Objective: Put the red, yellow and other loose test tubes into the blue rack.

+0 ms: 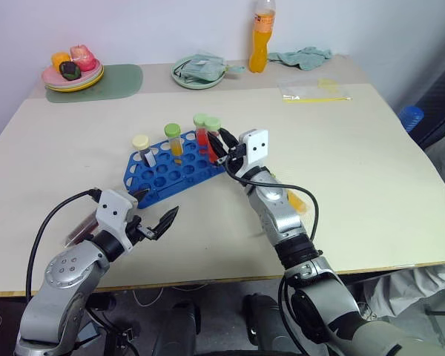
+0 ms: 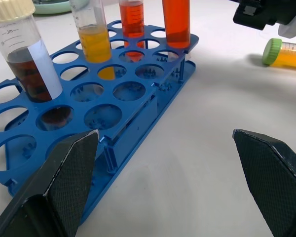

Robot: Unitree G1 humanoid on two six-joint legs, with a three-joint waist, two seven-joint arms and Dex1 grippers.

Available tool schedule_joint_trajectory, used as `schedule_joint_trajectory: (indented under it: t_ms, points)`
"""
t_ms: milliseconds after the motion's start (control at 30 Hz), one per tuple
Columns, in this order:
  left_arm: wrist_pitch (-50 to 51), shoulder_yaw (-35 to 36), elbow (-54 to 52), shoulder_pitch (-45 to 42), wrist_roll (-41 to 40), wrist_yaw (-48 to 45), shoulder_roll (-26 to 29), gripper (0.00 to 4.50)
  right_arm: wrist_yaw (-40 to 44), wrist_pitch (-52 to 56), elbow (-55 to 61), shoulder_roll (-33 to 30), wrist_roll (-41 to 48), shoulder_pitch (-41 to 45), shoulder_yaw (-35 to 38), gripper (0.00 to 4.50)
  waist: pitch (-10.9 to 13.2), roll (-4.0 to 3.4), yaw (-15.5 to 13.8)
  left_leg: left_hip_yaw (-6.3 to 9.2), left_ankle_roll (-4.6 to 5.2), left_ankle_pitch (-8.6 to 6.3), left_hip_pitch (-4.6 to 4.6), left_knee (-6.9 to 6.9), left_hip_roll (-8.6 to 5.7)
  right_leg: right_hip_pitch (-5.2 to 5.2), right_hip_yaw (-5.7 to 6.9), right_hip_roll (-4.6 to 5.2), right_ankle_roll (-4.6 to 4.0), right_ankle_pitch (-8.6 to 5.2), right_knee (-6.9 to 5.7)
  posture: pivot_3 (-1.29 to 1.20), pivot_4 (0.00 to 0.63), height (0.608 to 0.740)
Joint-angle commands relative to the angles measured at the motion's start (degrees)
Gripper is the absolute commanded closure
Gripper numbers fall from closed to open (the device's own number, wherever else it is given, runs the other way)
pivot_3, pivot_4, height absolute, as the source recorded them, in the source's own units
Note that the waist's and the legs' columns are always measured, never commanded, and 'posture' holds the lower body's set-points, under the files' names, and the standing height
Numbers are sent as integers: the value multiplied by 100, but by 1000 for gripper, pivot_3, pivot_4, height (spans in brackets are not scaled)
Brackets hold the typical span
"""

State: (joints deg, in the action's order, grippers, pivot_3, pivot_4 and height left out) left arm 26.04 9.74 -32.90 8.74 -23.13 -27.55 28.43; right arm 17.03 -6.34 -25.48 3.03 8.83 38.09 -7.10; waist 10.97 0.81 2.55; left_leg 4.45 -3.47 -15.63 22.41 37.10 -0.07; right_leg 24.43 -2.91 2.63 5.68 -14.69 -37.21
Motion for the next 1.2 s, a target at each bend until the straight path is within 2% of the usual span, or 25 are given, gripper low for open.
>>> schedule_joint_trajectory:
  t_ms: [33, 100, 267, 333, 367, 467, 533, 667, 767, 900, 967, 1067, 1200]
  points:
    - [-19, -36, -214, 0, -26, -28, 21, 0, 7, -268, -46, 81, -88, 82, 61, 3625, 0, 0, 2, 0, 0, 0, 0, 0, 0, 0, 0, 0, 0, 0, 0, 0, 150, 740]
    - [-19, -43, -209, -10, -23, -30, 18, 0, 73, -285, -111, 104, -43, 98, 103, 3625, 0, 0, 2, 0, 0, 0, 0, 0, 0, 0, 0, 0, 0, 0, 0, 0, 150, 740]
    - [-28, -68, -212, -11, -19, -21, -2, 0, 201, -283, 80, 107, 41, 52, 191, 1326, 0, 0, 2, 0, 0, 0, 0, 0, 0, 0, 0, 0, 0, 0, 0, 0, 150, 740]
    - [-32, -75, -220, -1, -16, -15, -6, 0, 201, -206, 354, 37, -22, 28, 173, 218, 1, -1, 2, 0, 0, 0, 0, 0, 0, 0, 0, 0, 0, 0, 0, 0, 150, 740]
    - [-31, -75, -223, 1, -21, -11, -8, 0, 228, -129, 563, -41, -52, 7, 160, 48, 1, -1, 2, 0, 0, 0, 0, 0, 0, 0, 0, 0, 0, 0, -1, 0, 150, 740]
    - [-33, -72, -236, 17, -32, 7, -9, 0, 412, 315, 1288, -334, 17, -93, 164, 48, 0, -1, -6, 1, 0, 0, 0, 0, 0, 0, 0, 0, 0, 0, -1, 0, 150, 740]
    - [-38, -64, -252, 49, -38, 14, -11, 0, 718, 1066, 2114, -791, 216, -217, 199, 48, 1, -1, -22, 2, 0, 0, 1, 1, -1, -1, 0, 3, 0, 0, 0, 0, 150, 740]
    - [-28, -69, -255, 60, -62, 2, -13, 0, 1185, 3308, 3453, -1898, 999, -333, 513, 48, 1, -1, -34, 4, 0, 0, 1, 3, -4, -4, 0, 6, 0, 0, 1, 0, 150, 740]
    - [-29, -200, -209, -23, -59, -55, -27, 0, 1908, 5482, 4308, -3352, 1862, -247, 669, 48, 3, -4, -45, 6, 1, 0, 1, 4, -5, -6, 1, 6, 0, -1, 1, 0, 150, 740]
    - [-96, -443, -44, -129, 55, -191, 2, 0, 2246, 7377, 4792, -4491, 2396, 210, 347, 48, 4, -8, 5, 3, 3, -1, -2, 4, -3, -9, 1, 2, -1, -2, 6, 0, 150, 740]
    - [-155, -590, 72, -203, 136, -264, 16, 0, 2150, 8289, 4721, -4683, 2472, 633, 99, 48, 3, -11, 21, -3, 4, -1, -9, 1, -1, -9, -2, -2, -3, -3, 3, 0, 150, 740]
    - [-239, -776, 200, -325, 224, -323, -32, 0, 1824, 9320, 4267, -4593, 2298, 1257, -331, 48, 3, -11, 3, -1, 4, -1, -10, 3, 2, -9, -1, -7, -7, -4, 1, 0, 150, 740]
    - [-294, -909, 258, -401, 260, -305, -119, 0, 1571, 9809, 3670, -4539, 2105, 1638, -946, 48, 1, -6, -69, 2, 3, -1, 1, 9, -5, -9, 2, 3, -5, -4, 6, 0, 150, 740]
